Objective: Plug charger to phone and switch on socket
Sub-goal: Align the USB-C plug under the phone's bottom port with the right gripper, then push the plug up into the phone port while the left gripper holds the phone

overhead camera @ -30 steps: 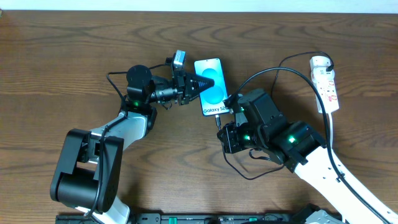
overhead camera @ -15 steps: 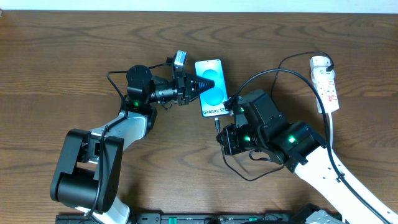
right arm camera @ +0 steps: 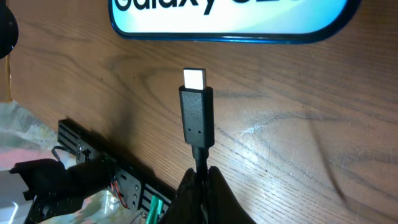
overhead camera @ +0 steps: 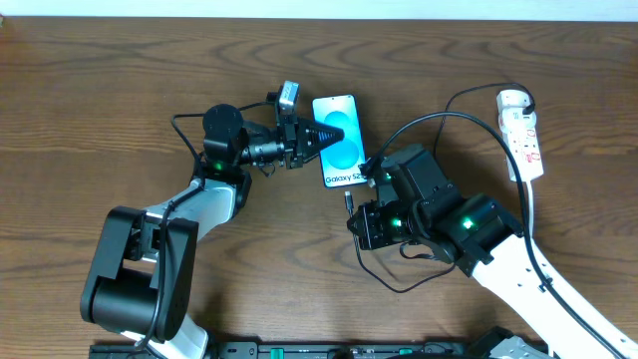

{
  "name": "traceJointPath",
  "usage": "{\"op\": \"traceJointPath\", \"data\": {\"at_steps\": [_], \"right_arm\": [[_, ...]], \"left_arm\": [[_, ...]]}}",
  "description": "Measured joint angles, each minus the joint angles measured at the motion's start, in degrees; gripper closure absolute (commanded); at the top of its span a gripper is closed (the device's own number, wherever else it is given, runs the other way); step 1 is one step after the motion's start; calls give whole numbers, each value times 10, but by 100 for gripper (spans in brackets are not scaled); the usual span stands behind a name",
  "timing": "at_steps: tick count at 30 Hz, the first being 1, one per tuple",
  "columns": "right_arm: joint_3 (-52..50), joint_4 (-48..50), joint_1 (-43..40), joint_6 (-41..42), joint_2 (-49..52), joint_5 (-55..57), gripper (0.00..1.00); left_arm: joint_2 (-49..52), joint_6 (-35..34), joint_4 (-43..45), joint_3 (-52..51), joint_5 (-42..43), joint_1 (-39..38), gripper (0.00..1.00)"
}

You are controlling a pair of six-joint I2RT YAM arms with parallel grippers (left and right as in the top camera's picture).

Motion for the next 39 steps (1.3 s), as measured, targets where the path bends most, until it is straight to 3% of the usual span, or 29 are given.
{"op": "traceJointPath", "data": {"at_steps": [39], "right_arm": [[0, 11, 0, 2, 12, 7, 99]], "left_arm": [[0, 35, 0, 0, 14, 0, 93]]}}
